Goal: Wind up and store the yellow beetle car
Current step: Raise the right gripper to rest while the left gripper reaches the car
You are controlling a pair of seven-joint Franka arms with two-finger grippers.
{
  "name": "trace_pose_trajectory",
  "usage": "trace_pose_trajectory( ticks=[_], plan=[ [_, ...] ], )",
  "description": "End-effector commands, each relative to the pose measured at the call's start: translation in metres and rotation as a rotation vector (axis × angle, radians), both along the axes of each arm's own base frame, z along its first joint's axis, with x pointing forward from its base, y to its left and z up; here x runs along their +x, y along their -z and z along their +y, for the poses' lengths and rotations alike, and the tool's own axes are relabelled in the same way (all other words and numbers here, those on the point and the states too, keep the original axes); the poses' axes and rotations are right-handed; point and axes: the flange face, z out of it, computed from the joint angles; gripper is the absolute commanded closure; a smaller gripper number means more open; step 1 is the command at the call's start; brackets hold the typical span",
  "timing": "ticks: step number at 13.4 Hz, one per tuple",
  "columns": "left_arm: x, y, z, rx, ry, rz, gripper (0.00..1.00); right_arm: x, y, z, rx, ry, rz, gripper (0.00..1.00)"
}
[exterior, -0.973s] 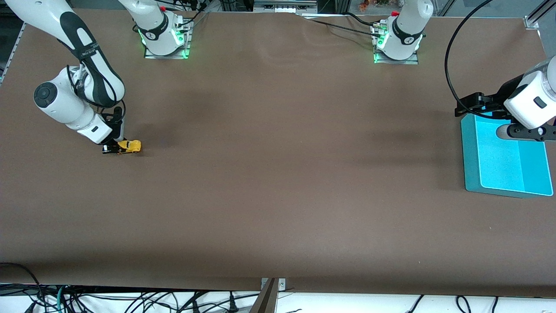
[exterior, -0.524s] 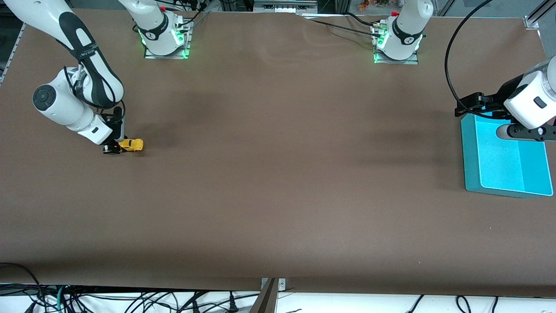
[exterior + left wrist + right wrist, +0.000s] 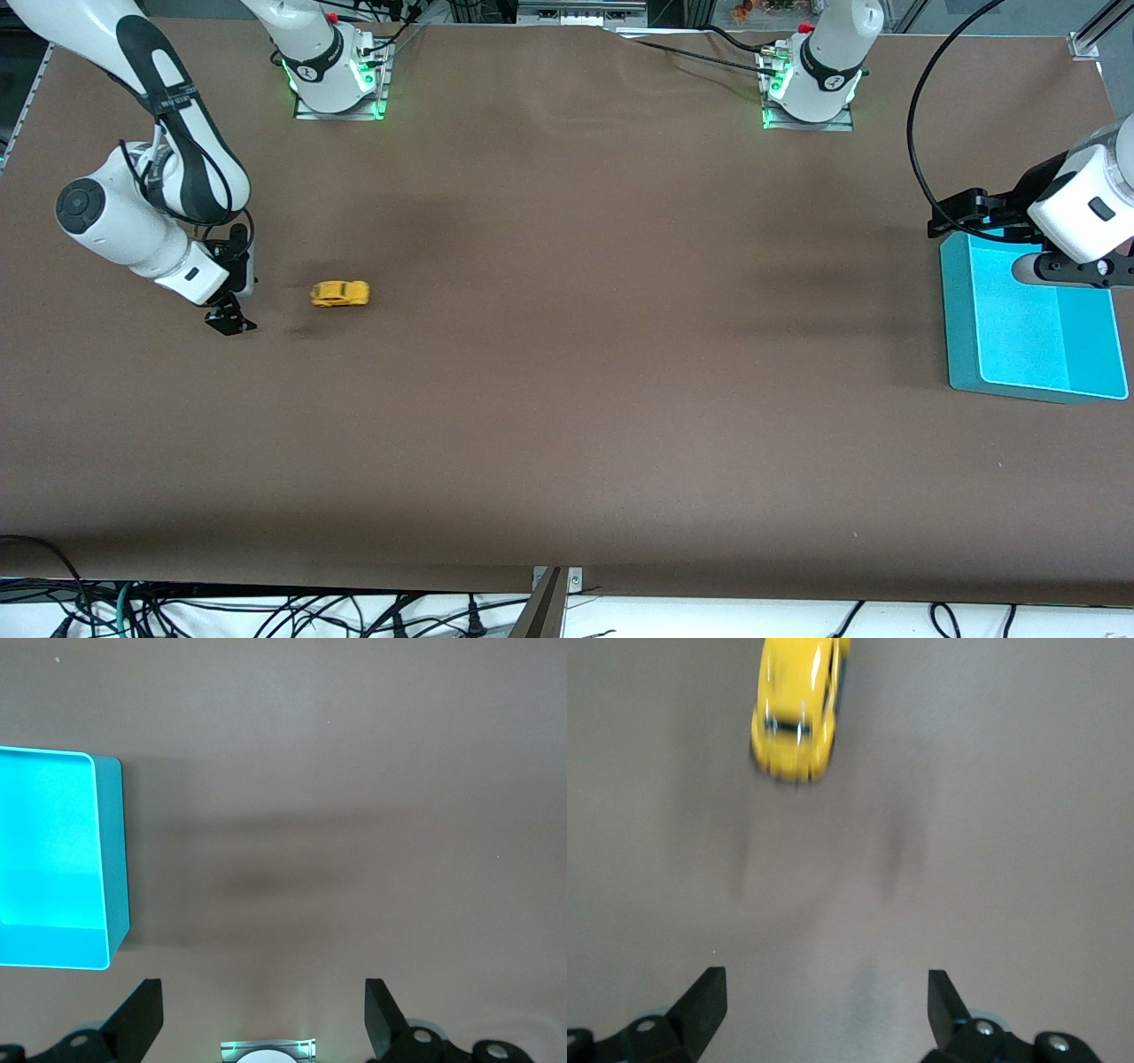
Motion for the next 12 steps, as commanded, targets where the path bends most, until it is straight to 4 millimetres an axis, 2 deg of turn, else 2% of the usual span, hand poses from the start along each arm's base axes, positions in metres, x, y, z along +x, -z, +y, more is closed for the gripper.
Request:
trace_pose_trajectory(
  ticks=[1, 4, 6, 9, 12],
  plan=[
    [0.003, -0.004, 0.001, 0.009, -0.002, -0.012, 0.0, 0.016, -0.067, 0.017, 0.013, 0.03, -0.004, 0.0],
    [0.002, -0.004, -0.004, 0.009, 0.006, -0.01, 0.0, 0.029, -0.141, 0.036, 0.003, -0.014, -0.083, 0.0],
    [0.002, -0.004, -0.006, 0.011, 0.009, -0.01, 0.0, 0.02, -0.184, 0.061, 0.003, -0.015, -0.122, 0.0],
    [0.002, -0.004, -0.006, 0.009, 0.009, -0.009, 0.0, 0.003, -0.232, 0.069, -0.012, 0.166, -0.118, 0.0],
    [0.001, -0.002, -0.01, 0.011, 0.018, -0.004, 0.0, 0.001, -0.291, 0.076, -0.038, 0.267, -0.145, 0.0]
  ],
)
